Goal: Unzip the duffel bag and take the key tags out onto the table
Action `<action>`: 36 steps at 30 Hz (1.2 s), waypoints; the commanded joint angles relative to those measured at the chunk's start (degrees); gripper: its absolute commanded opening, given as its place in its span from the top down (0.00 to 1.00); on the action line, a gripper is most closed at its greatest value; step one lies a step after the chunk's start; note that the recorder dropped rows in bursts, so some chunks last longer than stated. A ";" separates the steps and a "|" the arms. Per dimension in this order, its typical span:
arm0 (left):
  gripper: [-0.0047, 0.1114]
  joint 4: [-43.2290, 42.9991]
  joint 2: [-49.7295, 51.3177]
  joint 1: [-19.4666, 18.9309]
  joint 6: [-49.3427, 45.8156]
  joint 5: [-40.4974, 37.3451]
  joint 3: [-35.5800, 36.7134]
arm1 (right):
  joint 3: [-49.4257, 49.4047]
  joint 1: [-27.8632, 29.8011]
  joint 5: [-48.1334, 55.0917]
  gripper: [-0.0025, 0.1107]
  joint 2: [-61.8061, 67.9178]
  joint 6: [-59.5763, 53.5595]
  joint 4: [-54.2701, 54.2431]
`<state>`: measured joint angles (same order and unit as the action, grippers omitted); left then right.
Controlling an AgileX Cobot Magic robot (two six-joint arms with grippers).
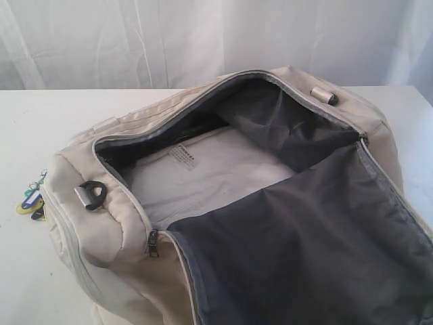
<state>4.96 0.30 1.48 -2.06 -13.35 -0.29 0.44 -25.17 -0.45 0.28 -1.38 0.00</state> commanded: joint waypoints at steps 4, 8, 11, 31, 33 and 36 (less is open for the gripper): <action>0.96 0.20 -0.30 -0.07 0.09 0.09 0.29 | -0.44 12.80 20.49 0.97 -0.28 0.05 3.04; 0.96 0.20 -0.30 -0.07 0.09 0.09 0.29 | -0.44 18.03 20.60 0.97 -0.28 0.05 4.95; 0.96 0.20 -0.30 -0.07 0.09 0.09 0.29 | -0.44 19.53 20.60 0.97 -0.28 0.05 5.16; 0.96 0.20 -0.30 -0.07 0.09 0.09 0.29 | -0.44 22.88 20.49 0.97 -0.28 9.15 5.12; 0.96 0.20 -0.30 -0.07 0.09 0.09 0.29 | -0.44 22.88 20.37 0.97 -0.28 9.15 5.13; 0.96 0.20 -0.30 -0.07 0.09 0.09 0.29 | -0.44 22.77 20.26 0.97 -0.28 9.15 5.13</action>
<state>4.96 0.30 1.48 -2.06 -13.35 -0.29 0.22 -2.60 20.10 0.28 7.42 4.76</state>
